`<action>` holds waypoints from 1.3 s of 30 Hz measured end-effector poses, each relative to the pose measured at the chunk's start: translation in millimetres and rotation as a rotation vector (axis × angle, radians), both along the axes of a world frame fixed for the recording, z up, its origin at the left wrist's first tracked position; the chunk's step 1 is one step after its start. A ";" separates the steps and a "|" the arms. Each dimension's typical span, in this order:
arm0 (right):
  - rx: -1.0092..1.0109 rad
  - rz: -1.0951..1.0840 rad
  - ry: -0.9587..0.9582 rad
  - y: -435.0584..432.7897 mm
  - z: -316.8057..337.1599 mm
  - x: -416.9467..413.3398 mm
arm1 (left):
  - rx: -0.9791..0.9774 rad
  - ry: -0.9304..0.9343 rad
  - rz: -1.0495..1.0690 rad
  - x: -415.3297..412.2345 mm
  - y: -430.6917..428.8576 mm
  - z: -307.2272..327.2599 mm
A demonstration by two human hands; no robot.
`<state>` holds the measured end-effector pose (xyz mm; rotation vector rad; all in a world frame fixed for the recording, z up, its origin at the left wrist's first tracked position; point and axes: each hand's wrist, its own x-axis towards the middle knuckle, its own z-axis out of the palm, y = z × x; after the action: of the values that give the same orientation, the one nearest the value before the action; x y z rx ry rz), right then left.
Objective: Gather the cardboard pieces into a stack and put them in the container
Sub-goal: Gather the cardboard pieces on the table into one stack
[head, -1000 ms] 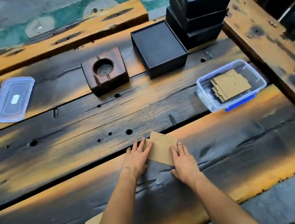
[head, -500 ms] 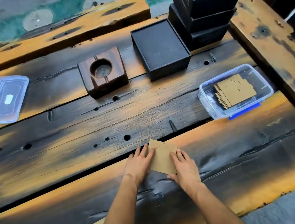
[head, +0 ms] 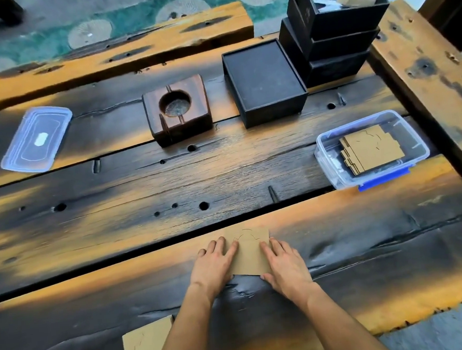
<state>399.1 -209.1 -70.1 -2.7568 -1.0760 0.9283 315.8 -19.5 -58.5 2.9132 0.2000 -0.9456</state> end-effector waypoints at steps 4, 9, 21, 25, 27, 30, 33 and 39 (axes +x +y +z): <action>0.017 0.070 0.003 13.0 9.1 -19.0 | 0.008 -0.025 0.072 -35.5 5.8 8.2; 0.038 0.163 -0.013 39.3 18.2 -52.6 | 0.016 -0.032 0.181 -87.4 20.4 18.1; 0.017 0.331 -0.015 98.2 32.7 -163.9 | 0.010 -0.051 0.368 -230.0 56.1 26.7; -0.006 0.359 -0.011 113.5 34.5 -203.5 | -0.003 -0.044 0.399 -272.0 68.0 26.1; -0.021 0.368 -0.007 120.3 33.2 -219.3 | -0.013 -0.040 0.407 -288.5 72.6 23.8; -0.028 0.358 -0.015 125.9 28.3 -237.2 | -0.023 -0.037 0.406 -305.0 77.6 20.3; -0.044 0.348 -0.021 128.1 23.2 -250.3 | -0.030 -0.042 0.395 -314.8 80.8 15.4; -0.104 0.306 -0.029 133.0 12.7 -268.5 | -0.062 -0.035 0.363 -323.0 85.6 3.2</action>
<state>130.6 -76.1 -57.4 -2.7418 -1.5278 1.0032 -7.1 66.1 -55.3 2.7000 0.6577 -0.8224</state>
